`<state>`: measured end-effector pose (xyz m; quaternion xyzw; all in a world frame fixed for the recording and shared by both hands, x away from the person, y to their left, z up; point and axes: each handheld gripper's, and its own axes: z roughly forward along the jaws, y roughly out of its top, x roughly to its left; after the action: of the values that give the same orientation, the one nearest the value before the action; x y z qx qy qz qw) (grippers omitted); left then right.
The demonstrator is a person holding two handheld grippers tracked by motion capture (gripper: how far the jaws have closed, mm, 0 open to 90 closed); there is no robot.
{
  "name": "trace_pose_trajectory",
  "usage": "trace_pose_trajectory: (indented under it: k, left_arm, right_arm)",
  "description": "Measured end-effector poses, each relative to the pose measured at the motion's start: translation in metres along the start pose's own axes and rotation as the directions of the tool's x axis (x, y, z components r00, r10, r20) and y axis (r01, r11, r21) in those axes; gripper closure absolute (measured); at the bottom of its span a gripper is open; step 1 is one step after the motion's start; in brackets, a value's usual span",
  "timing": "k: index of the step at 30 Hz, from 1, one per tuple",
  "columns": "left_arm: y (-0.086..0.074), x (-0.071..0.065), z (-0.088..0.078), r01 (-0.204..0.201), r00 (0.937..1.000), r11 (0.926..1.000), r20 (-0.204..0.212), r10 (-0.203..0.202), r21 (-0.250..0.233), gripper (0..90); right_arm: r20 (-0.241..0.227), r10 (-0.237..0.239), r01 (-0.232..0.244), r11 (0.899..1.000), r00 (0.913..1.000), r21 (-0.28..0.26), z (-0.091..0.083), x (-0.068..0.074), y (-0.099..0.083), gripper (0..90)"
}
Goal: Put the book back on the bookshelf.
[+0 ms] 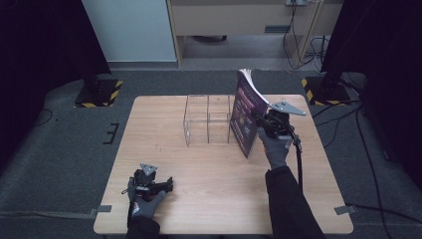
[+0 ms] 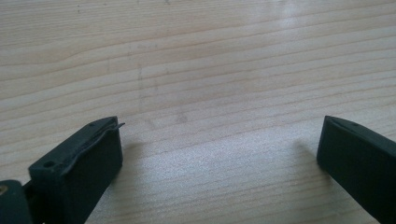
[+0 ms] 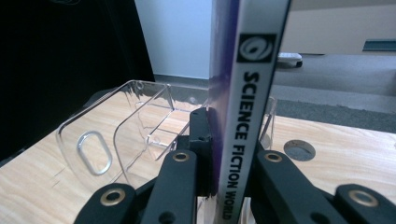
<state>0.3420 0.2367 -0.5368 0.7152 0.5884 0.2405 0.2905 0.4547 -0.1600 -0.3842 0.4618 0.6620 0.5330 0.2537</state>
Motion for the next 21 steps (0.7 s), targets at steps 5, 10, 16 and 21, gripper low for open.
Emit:
trace_pose_trajectory:
  k: [5, 10, 16, 21]
  left_arm:
    - [0.0, 0.0, 0.0, 0.0, 1.0, 1.0, 0.0, 0.0, 0.0, 0.0]
    - [0.0, 0.0, 0.0, -0.001, 1.0, 1.0, 0.001, 0.001, 0.0, 0.0]
    - [0.0, 0.0, 0.0, -0.001, 1.0, 1.0, 0.001, 0.001, 0.0, 0.0]
    - [0.0, 0.0, 0.0, -0.003, 1.0, 1.0, 0.001, 0.003, 0.002, 0.0]
  right_arm:
    - [0.014, 0.012, -0.012, 1.0, 0.9998, -0.018, 0.009, -0.004, 0.0, 82.8]
    - [0.022, 0.026, -0.025, 0.999, 0.9994, -0.026, 0.013, -0.009, -0.003, 82.8]
    - [0.031, 0.051, -0.05, 0.998, 0.9982, -0.029, 0.014, -0.012, -0.008, 82.7]
    - [0.047, 0.057, -0.056, 0.998, 0.9973, -0.027, 0.011, -0.015, -0.012, 82.5]
